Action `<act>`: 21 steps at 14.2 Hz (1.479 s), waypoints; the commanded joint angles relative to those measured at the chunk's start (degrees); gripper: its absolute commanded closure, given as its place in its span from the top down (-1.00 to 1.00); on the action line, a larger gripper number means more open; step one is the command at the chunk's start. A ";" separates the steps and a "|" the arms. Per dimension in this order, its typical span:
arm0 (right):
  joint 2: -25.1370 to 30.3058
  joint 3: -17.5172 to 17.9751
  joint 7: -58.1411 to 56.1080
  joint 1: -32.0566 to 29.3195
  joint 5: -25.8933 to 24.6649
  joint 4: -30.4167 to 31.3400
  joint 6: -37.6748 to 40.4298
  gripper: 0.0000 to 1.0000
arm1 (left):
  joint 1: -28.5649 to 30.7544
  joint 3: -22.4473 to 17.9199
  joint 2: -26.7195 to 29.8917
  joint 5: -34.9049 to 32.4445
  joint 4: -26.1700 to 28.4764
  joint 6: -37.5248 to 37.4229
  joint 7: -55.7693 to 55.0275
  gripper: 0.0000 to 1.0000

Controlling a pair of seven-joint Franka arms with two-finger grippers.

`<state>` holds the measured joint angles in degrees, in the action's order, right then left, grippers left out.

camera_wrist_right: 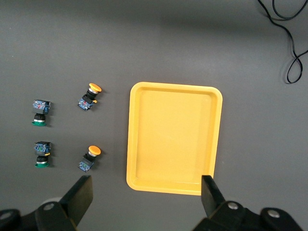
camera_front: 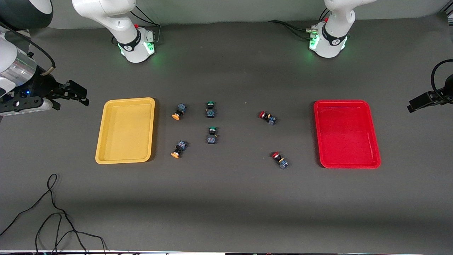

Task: Place red and yellow buttons in trays
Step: 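Move the left gripper to a red button while the right gripper approaches an orange button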

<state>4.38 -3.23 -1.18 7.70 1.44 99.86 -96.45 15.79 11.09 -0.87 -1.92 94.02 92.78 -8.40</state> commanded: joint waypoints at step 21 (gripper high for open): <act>-3.41 0.68 -0.58 -0.23 -0.38 -0.89 4.08 1.00 | -25.26 -0.02 -12.12 -4.05 8.90 14.35 -34.28 1.00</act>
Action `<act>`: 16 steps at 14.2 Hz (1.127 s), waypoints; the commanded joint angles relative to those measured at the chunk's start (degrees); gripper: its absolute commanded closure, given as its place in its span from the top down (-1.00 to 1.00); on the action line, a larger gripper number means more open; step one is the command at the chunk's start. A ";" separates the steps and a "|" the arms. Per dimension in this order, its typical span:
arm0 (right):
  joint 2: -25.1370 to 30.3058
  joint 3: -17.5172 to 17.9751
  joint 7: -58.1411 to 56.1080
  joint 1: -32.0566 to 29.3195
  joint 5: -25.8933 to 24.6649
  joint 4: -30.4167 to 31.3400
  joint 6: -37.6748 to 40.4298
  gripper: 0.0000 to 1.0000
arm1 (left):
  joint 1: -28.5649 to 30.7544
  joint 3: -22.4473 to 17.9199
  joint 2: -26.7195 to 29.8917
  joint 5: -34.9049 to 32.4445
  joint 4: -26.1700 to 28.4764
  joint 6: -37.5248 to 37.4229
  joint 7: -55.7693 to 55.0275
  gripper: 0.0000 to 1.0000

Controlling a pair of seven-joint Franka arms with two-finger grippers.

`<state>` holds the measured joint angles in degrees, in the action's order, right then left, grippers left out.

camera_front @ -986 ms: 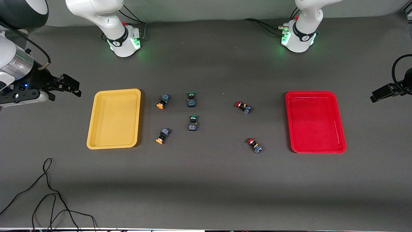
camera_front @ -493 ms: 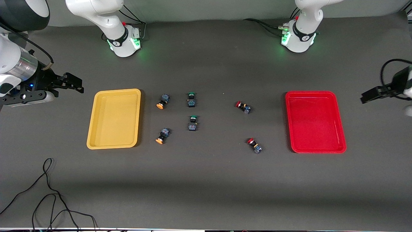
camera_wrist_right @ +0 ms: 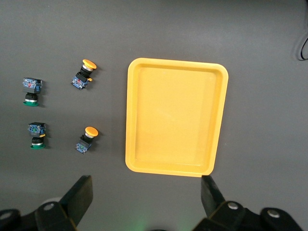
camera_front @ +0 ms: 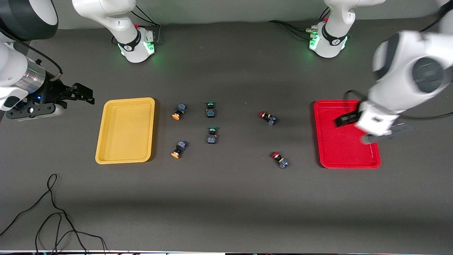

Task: Place red and yellow buttons in trays
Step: 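Move the left gripper to a red button while the right gripper approaches an orange button, then grasp the red button with the left gripper while the right gripper grasps the orange button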

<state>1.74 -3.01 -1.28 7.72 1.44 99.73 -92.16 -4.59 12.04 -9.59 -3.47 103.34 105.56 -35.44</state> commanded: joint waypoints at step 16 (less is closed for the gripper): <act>-2.53 0.63 21.02 13.01 4.80 20.22 -22.52 1.00 | -19.84 -0.96 -19.50 -4.80 6.69 18.36 -54.81 1.00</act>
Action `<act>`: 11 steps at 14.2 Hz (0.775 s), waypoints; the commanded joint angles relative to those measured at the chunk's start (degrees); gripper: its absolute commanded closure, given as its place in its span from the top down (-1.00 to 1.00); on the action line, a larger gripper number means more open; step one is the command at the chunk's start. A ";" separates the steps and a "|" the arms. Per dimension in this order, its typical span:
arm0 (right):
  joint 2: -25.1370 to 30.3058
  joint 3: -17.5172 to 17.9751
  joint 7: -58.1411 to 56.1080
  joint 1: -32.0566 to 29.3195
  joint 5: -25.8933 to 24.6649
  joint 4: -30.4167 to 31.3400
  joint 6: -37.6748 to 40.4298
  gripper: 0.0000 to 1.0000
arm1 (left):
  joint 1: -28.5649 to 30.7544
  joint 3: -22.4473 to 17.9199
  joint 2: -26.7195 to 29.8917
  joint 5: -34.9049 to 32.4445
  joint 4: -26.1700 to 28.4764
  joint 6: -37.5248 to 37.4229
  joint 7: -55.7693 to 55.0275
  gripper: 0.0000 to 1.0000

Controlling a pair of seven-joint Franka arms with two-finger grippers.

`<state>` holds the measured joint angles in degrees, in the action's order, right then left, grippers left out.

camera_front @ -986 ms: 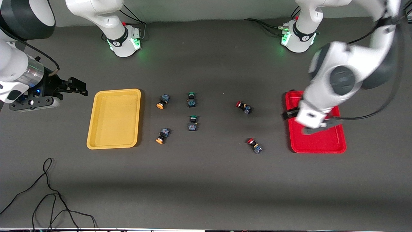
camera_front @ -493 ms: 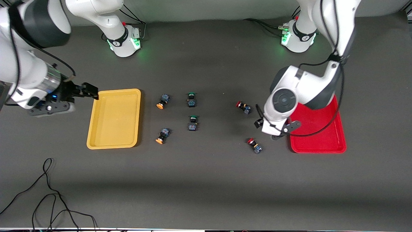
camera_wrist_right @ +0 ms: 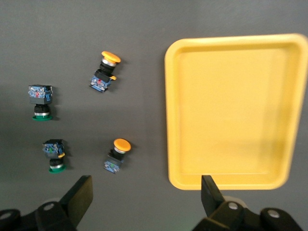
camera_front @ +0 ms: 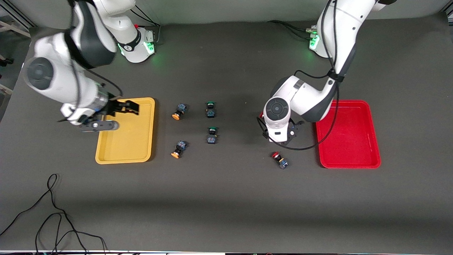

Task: Place red and yellow buttons in trays
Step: 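Grasp the red button with the left gripper while the right gripper grasps the orange button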

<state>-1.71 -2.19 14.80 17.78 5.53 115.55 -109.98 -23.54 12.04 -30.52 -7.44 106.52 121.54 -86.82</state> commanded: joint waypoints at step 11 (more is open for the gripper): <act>-6.91 -0.27 26.42 14.12 5.08 14.24 -21.82 1.00 | -3.97 -0.97 1.78 -1.78 7.92 9.69 -9.33 -1.00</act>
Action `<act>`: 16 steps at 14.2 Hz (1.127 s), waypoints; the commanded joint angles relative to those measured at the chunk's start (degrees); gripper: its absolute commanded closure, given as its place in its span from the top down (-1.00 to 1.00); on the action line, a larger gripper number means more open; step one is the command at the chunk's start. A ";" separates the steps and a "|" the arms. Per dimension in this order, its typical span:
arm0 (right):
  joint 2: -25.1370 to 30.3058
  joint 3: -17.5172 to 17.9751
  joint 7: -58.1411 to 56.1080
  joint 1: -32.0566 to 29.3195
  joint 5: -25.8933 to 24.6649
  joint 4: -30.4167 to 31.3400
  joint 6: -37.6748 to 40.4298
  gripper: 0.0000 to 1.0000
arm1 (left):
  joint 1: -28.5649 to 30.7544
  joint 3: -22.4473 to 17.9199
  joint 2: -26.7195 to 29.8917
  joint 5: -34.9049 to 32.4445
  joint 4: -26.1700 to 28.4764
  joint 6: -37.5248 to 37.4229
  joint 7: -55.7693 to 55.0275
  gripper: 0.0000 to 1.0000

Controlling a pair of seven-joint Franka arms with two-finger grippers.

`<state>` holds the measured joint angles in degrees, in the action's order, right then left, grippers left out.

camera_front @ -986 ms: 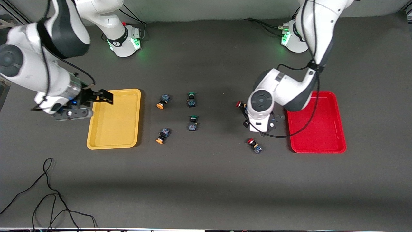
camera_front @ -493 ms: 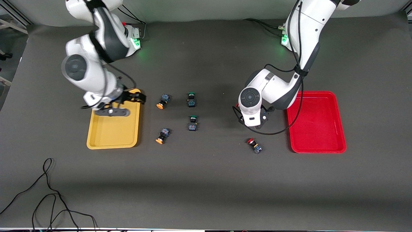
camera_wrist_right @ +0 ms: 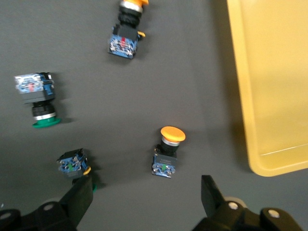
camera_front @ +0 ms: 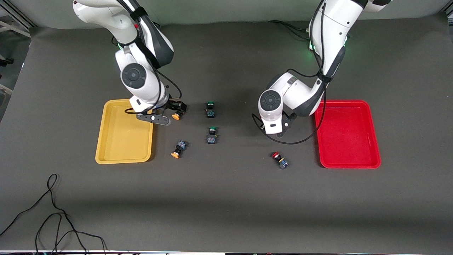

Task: Place red and yellow buttons in trays
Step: 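Grasp the red button with the left gripper while the right gripper grasps the orange button, then place the red button in the red tray with the left gripper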

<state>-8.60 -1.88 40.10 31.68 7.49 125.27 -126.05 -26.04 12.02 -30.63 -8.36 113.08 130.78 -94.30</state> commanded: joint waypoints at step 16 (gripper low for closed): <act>-6.60 -0.49 1.12 2.16 5.60 14.30 -23.19 1.00 | 27.26 -1.38 8.90 -1.82 -12.68 -28.87 36.46 -1.00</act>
<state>-14.99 -2.06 40.25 33.09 12.04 139.60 -148.39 -0.70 9.89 -23.37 -8.55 91.88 95.08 -60.08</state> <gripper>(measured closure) 0.000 0.670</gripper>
